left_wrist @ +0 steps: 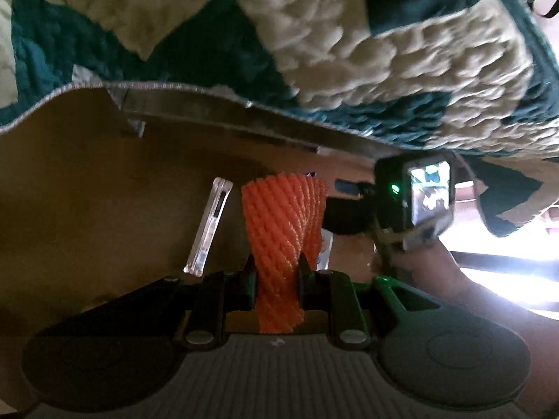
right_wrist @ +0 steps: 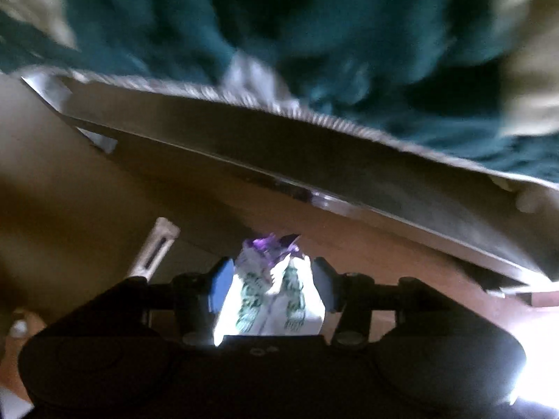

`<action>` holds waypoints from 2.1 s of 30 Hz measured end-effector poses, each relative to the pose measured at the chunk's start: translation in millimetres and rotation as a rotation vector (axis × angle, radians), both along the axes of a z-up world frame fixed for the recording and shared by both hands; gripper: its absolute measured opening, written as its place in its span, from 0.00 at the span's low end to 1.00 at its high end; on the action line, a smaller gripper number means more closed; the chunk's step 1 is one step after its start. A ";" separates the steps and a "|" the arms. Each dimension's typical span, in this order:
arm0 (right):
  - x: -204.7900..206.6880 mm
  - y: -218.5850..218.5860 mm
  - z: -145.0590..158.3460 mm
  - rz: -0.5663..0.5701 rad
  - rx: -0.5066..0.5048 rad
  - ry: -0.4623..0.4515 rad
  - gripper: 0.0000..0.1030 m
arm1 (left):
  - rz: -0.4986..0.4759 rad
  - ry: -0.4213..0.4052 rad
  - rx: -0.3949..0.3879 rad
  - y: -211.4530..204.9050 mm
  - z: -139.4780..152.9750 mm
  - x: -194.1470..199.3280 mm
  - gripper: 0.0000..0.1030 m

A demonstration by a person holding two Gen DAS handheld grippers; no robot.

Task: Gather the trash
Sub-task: 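Lift the red net and snack bag up off the floor with both tools, then carry the red net and snack bag over the green bin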

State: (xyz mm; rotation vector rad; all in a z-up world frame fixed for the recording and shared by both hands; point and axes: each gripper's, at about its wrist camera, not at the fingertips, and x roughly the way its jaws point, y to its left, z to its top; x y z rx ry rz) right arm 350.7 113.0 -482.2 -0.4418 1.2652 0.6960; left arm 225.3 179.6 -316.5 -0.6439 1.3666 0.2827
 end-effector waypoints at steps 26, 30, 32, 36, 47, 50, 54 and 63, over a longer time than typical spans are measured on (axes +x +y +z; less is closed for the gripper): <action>-7.7 -12.8 -6.0 -0.053 -0.042 0.024 0.17 | -0.020 -0.008 0.011 -8.0 -0.7 5.4 0.19; -9.6 -29.3 39.8 -0.108 -0.028 0.015 0.16 | -0.016 -0.064 0.022 -8.2 14.6 6.9 0.20; -13.8 -32.9 71.5 -0.119 -0.020 -0.007 0.16 | -0.019 -0.092 0.026 -10.4 23.2 8.8 0.20; -28.2 -47.4 136.6 -0.126 0.002 -0.067 0.16 | -0.038 -0.157 0.005 -19.0 45.5 9.2 0.20; -86.8 -91.3 299.4 -0.184 0.089 -0.225 0.16 | -0.131 -0.368 0.062 -67.5 147.9 -23.2 0.20; -102.4 -108.5 352.1 -0.182 0.118 -0.302 0.16 | -0.155 -0.392 0.072 -80.4 177.7 -33.9 0.20; -123.6 -131.2 408.4 -0.188 0.165 -0.380 0.16 | -0.213 -0.465 0.134 -102.4 232.6 -45.1 0.20; -158.0 -214.2 529.7 -0.250 0.245 -0.580 0.16 | -0.329 -0.639 0.231 -169.0 351.7 -42.8 0.20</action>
